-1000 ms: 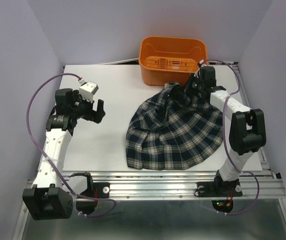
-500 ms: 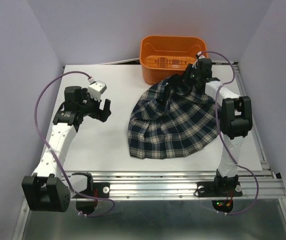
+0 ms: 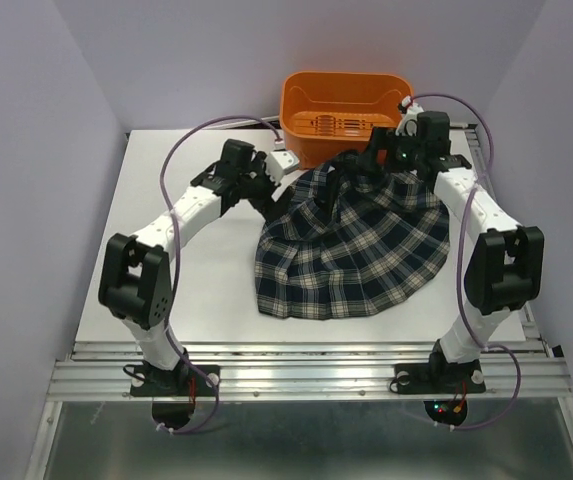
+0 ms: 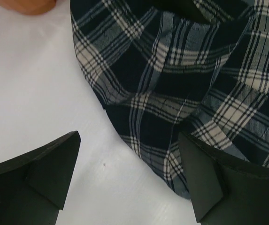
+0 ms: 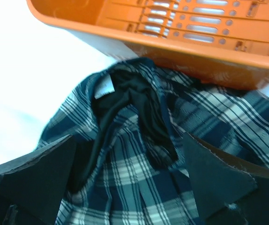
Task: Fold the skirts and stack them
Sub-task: Move the skirt to the center of the board, then flatten the skirt out
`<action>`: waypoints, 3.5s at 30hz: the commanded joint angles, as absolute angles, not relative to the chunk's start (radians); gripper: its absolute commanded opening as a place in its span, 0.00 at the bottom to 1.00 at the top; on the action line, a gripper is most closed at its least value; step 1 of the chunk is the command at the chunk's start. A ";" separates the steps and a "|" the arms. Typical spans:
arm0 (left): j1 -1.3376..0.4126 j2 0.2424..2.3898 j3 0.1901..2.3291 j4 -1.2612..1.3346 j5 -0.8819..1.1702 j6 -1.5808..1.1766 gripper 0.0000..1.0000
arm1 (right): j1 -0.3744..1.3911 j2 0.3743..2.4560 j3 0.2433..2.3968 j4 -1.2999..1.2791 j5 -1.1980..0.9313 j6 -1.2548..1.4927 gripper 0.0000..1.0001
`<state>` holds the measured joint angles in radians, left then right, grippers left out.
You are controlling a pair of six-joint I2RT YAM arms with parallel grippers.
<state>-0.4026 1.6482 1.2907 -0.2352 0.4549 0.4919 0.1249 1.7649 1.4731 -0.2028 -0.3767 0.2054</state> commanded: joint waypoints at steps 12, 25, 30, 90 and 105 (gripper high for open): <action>-0.575 1.904 1.565 -0.244 0.546 0.584 0.99 | -0.041 1.709 1.532 -0.465 -0.368 -0.103 1.00; -0.591 1.807 1.553 -0.314 0.500 0.586 0.04 | -0.072 1.718 1.545 -0.438 -0.531 -0.374 0.93; -0.571 1.678 1.408 -0.295 0.485 0.563 0.00 | -0.060 1.764 1.557 -0.376 -0.592 -0.520 0.75; -0.472 1.023 0.824 -0.472 0.410 1.040 0.92 | 0.428 1.329 0.864 -0.482 -0.282 -0.903 0.01; -0.555 1.245 1.230 -0.708 0.469 1.013 0.80 | 0.437 1.279 0.807 -0.485 -0.273 -0.841 0.01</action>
<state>-0.4801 1.1713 1.0756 -0.6331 0.4320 1.1633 0.4335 1.3041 0.8043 -0.5056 -0.2710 -0.8909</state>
